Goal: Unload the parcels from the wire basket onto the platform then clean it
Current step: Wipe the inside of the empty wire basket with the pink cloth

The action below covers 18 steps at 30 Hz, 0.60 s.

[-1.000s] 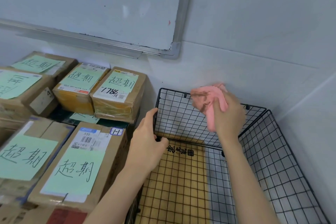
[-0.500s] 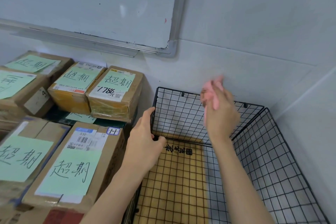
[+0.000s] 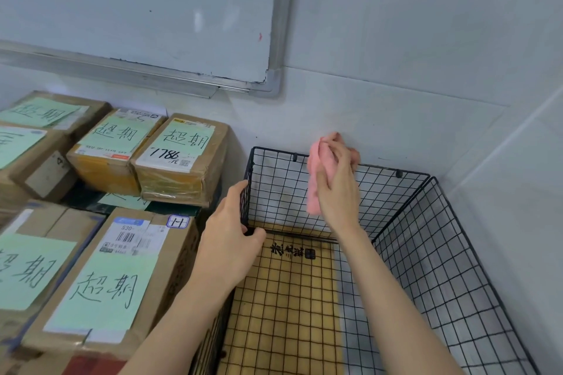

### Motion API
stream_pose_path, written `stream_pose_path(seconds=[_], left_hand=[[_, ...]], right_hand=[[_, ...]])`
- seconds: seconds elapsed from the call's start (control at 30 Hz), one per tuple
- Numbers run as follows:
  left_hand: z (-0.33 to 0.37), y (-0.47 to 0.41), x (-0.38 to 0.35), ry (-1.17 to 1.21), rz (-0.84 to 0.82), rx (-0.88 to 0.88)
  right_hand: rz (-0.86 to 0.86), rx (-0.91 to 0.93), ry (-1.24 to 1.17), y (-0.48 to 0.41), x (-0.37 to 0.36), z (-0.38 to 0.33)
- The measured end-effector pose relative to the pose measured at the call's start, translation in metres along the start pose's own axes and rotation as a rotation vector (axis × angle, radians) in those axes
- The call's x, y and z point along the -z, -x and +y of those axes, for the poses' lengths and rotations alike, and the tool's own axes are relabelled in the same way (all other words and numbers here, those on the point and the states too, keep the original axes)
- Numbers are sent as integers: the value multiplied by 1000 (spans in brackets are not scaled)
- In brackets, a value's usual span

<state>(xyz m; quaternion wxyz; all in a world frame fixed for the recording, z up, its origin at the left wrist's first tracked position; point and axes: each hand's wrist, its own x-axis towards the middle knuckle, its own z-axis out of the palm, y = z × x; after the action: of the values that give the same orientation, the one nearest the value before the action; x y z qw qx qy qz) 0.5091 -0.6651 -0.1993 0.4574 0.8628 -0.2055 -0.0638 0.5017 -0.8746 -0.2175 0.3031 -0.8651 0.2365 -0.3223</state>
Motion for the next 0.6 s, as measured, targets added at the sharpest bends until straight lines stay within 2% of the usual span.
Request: stream_pose_path(seconds=[0.1, 0.23, 0.33, 0.43, 0.6], left_hand=[[0, 0, 0, -9, 1, 4], [1, 0, 0, -17, 10, -5], [2, 0, 2, -13, 5, 5], [2, 1, 4, -12, -9, 10], [1, 1, 2, 4, -16, 15]], right_hand=[[68, 11, 4, 0, -6, 4], [18, -54, -31, 1, -34, -6], [-39, 47, -59, -3, -37, -10], [-86, 101, 81, -8, -10, 7], [126, -5, 139, -9, 14, 38]])
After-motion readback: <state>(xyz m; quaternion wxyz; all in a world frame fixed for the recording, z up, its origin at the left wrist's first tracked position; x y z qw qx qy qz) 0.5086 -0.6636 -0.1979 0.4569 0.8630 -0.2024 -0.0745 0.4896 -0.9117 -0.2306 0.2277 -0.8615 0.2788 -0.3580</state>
